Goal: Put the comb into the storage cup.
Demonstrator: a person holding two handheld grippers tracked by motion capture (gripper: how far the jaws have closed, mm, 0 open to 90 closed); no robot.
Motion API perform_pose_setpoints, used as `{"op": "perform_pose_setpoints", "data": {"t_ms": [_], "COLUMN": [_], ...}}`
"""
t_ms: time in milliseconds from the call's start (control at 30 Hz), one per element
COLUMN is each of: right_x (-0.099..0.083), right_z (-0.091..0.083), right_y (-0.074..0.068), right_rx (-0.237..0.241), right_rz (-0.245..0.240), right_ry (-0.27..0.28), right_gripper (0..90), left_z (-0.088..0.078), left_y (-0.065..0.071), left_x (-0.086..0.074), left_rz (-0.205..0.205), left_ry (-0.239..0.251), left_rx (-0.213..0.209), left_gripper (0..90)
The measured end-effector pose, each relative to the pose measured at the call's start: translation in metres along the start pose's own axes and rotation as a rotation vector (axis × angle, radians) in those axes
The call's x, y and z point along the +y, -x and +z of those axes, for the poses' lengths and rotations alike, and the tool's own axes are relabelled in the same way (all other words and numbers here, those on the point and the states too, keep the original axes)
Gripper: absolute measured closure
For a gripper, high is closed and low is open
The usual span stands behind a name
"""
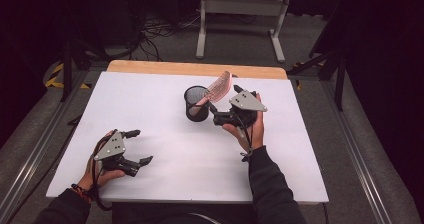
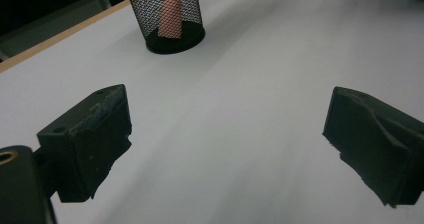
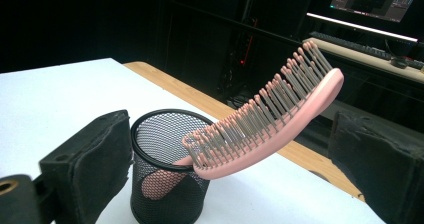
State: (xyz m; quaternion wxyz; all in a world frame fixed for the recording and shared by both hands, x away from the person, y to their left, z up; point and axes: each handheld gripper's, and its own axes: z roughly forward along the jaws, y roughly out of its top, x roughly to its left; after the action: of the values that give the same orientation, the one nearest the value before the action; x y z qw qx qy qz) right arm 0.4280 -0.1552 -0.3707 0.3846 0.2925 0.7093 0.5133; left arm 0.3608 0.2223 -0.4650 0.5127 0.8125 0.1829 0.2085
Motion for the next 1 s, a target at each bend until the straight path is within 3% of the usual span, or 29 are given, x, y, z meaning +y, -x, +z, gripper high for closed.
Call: {"op": "perform_pose_setpoints", "data": {"t_ms": [1000], "right_x": [0.001], "right_z": [-0.028], "right_y": [0.0], "right_rx": [0.038], "right_rz": [-0.058], "right_ry": [0.02], "right_gripper": [5.3], "left_z": [0.0], "left_y": [0.0], "left_x": [0.0], "left_rz": [-0.001], "left_ry": [0.005], "left_rx": [0.004], "left_gripper": [5.7]}}
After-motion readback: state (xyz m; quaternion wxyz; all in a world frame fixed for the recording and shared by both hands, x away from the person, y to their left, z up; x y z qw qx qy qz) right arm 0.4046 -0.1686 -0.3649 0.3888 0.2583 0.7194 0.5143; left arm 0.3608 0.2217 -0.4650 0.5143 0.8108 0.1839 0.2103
